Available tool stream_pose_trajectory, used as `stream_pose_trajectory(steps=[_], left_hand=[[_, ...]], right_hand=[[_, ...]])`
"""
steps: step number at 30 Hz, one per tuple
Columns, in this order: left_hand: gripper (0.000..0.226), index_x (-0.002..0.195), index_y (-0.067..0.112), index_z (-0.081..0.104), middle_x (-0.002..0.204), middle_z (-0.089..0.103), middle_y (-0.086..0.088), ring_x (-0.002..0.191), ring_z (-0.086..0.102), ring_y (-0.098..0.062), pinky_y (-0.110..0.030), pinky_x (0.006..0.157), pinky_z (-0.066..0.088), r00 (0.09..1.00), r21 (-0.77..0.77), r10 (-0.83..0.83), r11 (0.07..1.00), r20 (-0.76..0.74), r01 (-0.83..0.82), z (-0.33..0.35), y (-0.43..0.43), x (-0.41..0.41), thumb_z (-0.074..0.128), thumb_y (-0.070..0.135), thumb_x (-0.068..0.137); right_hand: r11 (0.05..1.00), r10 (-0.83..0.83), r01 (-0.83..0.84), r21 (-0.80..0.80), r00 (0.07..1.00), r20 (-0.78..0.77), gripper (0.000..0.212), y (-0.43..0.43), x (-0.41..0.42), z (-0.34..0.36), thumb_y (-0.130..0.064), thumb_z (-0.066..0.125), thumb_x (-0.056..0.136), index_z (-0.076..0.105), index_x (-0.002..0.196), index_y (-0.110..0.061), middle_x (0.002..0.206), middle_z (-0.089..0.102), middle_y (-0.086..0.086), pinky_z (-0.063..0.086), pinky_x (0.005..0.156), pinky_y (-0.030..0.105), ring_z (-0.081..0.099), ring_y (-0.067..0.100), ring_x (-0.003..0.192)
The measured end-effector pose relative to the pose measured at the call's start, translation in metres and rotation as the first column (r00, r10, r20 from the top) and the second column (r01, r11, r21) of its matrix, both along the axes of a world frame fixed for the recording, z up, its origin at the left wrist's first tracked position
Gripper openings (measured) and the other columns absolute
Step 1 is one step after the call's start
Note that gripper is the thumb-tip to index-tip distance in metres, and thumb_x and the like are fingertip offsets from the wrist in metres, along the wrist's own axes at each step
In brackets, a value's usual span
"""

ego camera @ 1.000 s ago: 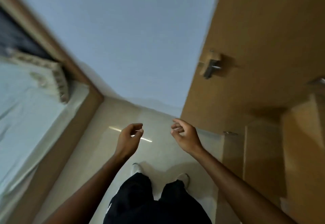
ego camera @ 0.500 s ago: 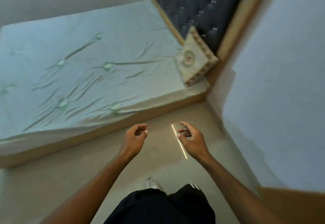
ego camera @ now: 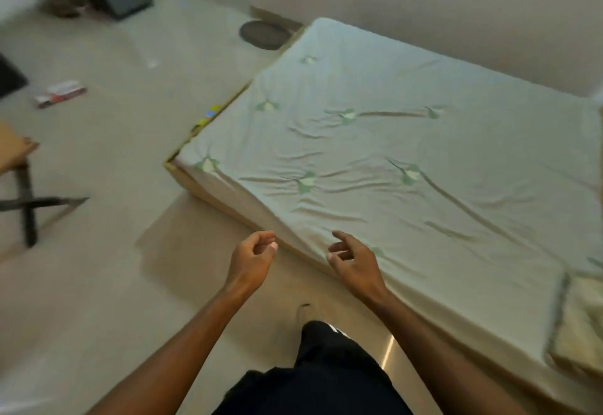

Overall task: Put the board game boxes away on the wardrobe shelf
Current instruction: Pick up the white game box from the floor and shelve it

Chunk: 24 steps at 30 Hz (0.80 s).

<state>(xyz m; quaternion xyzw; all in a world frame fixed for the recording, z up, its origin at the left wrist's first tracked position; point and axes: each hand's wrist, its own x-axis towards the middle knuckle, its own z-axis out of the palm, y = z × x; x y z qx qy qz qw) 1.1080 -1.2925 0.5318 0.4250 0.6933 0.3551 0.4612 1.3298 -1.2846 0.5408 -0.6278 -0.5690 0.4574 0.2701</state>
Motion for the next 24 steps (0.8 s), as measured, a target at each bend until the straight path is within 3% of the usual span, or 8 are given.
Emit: stream_pose_trajectory(steps=[3,10,17,22,24], left_hand=[[0.022,0.111,0.024,0.066,0.103,0.069,0.012,0.099,0.063,-0.002,-0.018,0.084,0.049,0.982,0.018,0.187,0.982,0.028,-0.188,0.008,0.041,-0.045,0.063,0.018,0.090],[0.022,0.110,0.025,0.067,0.102,0.069,0.012,0.097,0.064,-0.003,-0.018,0.082,0.051,0.841,0.038,0.538,0.840,0.066,-0.541,0.012,0.109,-0.186,0.062,0.018,0.089],[0.024,0.111,0.017,0.068,0.103,0.070,0.007,0.095,0.066,-0.007,-0.025,0.088,0.053,0.762,0.062,0.645,0.760,0.056,-0.647,0.000,0.173,-0.359,0.064,0.015,0.088],[0.021,0.108,0.018,0.069,0.102,0.071,0.006,0.090,0.065,-0.007,-0.016,0.078,0.049,0.739,0.080,0.674,0.735,0.018,-0.673,0.015,0.227,-0.486,0.065,0.015,0.087],[0.020,0.107,0.020,0.069,0.102,0.070,0.008,0.091,0.065,-0.007,-0.017,0.079,0.049,0.731,0.087,0.682,0.727,0.016,-0.681,0.020,0.249,-0.532,0.064,0.015,0.087]], right_hand=[[0.983,0.185,-0.185,0.010,0.983,0.008,0.047,0.075,-0.053,0.004,-0.017,0.066,0.086,0.053,0.131,-0.022,0.100,0.066,-0.007,0.047,0.067,0.007,0.063,0.003,0.083],[0.868,0.496,-0.496,0.009,0.868,-0.001,0.046,0.219,-0.223,0.006,-0.014,0.066,0.086,0.055,0.130,-0.020,0.100,0.066,-0.004,0.049,0.064,0.009,0.064,0.007,0.082],[0.787,0.617,-0.617,0.030,0.787,0.001,0.044,0.310,-0.407,0.002,-0.016,0.065,0.086,0.055,0.129,-0.019,0.100,0.066,-0.003,0.050,0.066,0.010,0.064,0.007,0.083],[0.775,0.631,-0.631,0.041,0.776,0.004,0.044,0.366,-0.538,0.010,-0.014,0.067,0.083,0.057,0.126,-0.019,0.098,0.068,-0.002,0.056,0.078,0.027,0.066,0.012,0.083],[0.773,0.633,-0.632,0.050,0.774,-0.008,0.044,0.390,-0.587,0.013,-0.013,0.067,0.083,0.057,0.125,-0.019,0.097,0.068,-0.003,0.054,0.076,0.019,0.065,0.009,0.081]])
